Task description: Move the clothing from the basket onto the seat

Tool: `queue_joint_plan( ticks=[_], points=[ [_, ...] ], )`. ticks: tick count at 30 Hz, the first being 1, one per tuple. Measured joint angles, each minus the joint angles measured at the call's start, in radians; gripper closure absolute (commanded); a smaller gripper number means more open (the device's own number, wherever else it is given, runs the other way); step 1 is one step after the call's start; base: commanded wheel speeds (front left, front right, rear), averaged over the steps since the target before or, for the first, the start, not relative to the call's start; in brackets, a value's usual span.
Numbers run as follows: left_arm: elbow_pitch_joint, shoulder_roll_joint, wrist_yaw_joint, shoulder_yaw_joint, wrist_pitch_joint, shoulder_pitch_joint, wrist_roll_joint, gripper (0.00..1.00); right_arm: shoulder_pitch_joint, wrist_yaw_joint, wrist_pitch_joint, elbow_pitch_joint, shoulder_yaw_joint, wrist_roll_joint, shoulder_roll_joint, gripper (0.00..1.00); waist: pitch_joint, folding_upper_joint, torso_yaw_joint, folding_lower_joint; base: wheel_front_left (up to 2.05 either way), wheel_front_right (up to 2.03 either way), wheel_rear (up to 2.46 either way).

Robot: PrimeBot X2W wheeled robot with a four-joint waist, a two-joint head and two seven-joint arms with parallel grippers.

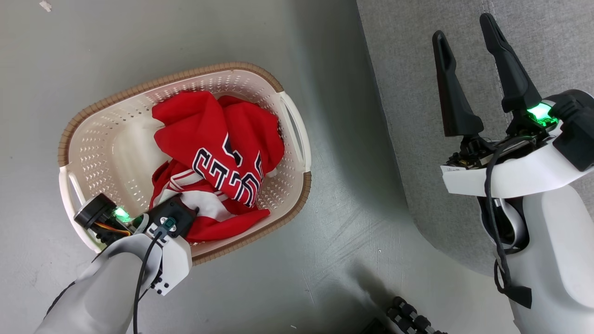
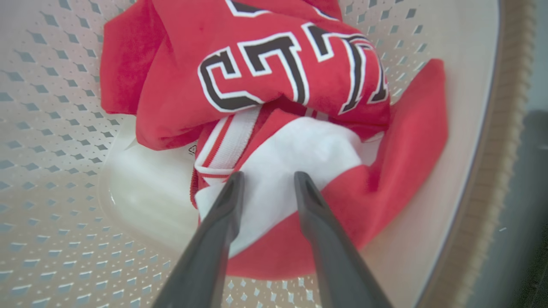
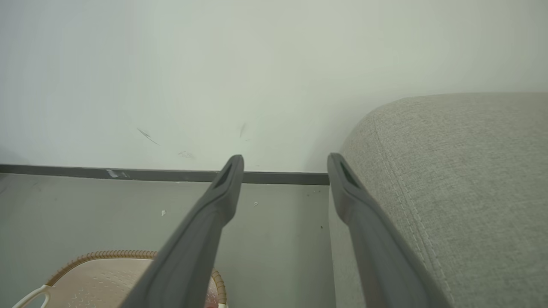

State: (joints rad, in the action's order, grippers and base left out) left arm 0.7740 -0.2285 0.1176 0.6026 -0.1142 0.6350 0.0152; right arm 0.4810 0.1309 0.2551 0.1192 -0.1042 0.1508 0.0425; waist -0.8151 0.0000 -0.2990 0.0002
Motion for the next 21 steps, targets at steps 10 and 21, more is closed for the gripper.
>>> queue_joint_plan(
  ticks=[10,21],
  points=[
    [0.005,0.001,0.001,0.007,-0.003,0.0,0.005,1.0,0.017,0.0,0.0,-0.009,0.023,0.008,0.0,0.0,0.01,0.0,-0.003,-0.0001,0.0,0.0,0.0],
    [-0.031,0.002,0.0,-0.038,-0.048,-0.002,0.058,1.0,0.02,0.0,0.0,-0.023,0.031,0.016,0.0,0.0,0.028,0.0,0.007,-0.0001,0.0,0.0,0.0]
  ],
)
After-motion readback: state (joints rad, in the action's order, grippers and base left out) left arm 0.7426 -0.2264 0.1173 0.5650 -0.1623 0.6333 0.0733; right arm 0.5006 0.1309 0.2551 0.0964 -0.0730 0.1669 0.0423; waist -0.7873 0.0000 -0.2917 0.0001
